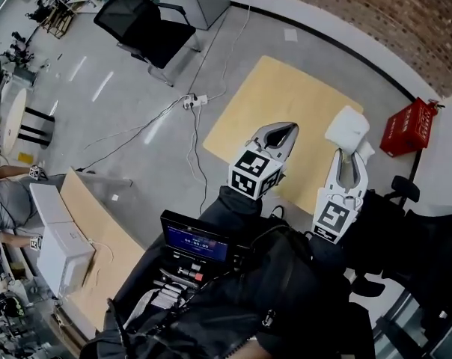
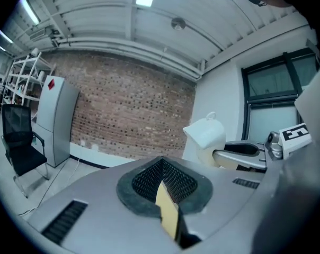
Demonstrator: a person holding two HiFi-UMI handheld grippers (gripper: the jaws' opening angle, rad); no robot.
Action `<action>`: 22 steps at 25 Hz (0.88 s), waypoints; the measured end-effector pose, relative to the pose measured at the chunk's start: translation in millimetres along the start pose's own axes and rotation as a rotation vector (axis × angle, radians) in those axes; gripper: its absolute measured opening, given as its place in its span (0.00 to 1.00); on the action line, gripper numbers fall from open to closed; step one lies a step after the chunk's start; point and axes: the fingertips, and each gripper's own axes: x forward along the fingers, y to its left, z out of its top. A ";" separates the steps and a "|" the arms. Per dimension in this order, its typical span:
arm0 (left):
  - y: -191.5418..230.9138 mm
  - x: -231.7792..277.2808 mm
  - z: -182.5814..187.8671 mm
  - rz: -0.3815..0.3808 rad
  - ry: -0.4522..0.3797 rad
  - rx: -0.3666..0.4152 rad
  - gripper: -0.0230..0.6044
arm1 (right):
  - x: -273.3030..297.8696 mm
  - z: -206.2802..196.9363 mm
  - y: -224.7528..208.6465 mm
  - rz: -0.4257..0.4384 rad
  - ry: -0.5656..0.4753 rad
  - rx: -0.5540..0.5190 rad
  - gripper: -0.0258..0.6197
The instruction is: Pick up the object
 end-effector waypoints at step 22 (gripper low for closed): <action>-40.7 -3.6 92.9 -0.099 -0.182 0.156 0.03 | -16.5 72.2 -58.3 0.100 -0.213 0.502 0.20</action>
